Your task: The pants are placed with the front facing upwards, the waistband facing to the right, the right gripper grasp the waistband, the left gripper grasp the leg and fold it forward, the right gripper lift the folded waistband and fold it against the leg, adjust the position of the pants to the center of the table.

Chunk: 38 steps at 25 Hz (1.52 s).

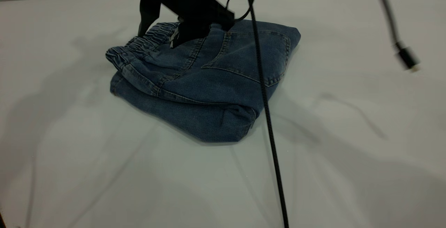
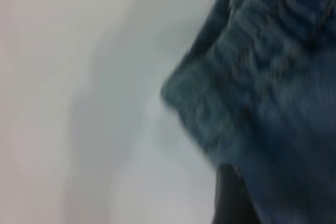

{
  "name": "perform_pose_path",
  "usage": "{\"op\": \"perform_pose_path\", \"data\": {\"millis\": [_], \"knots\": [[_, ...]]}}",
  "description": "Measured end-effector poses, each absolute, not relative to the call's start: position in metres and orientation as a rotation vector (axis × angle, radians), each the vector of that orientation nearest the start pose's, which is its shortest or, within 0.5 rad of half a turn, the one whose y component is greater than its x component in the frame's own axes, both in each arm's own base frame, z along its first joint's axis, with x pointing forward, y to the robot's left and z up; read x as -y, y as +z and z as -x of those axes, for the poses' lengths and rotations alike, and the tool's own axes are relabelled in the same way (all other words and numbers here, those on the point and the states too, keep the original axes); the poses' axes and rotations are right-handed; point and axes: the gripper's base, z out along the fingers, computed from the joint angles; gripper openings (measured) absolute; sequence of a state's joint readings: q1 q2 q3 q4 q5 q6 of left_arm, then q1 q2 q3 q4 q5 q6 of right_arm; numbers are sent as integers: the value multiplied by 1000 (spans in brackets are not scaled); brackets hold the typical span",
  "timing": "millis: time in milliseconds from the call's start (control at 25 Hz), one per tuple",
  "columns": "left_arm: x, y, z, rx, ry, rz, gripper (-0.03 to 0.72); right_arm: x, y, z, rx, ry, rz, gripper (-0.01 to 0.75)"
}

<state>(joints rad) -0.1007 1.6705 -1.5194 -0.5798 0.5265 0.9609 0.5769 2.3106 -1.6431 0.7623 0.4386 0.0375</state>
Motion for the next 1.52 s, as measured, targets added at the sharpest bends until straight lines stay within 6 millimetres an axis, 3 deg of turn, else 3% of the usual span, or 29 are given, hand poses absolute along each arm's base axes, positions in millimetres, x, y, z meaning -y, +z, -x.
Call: {"op": "perform_pose_path", "data": {"millis": [240,440,720,960,1200,1520], "knots": [[65,363,-390,-1941,-85,-713,309,-306,90,-418,-2693,909,-129,352],[65,363,-390,-1941,-85,-713,309,-312,91,-410,-2761,918,-51,352],[65,362,-389,-1944,-88,-713,309,-315,66,-401,-2842,879,-12,351],[65,362,-389,-1949,-91,-718,309,-314,63,-392,-2945,882,59,351],[65,362,-389,-1948,-90,-716,309,-309,61,-376,-3085,841,318,349],[65,362,-389,-1948,-91,-716,309,-296,58,-361,-3259,695,532,346]]}}
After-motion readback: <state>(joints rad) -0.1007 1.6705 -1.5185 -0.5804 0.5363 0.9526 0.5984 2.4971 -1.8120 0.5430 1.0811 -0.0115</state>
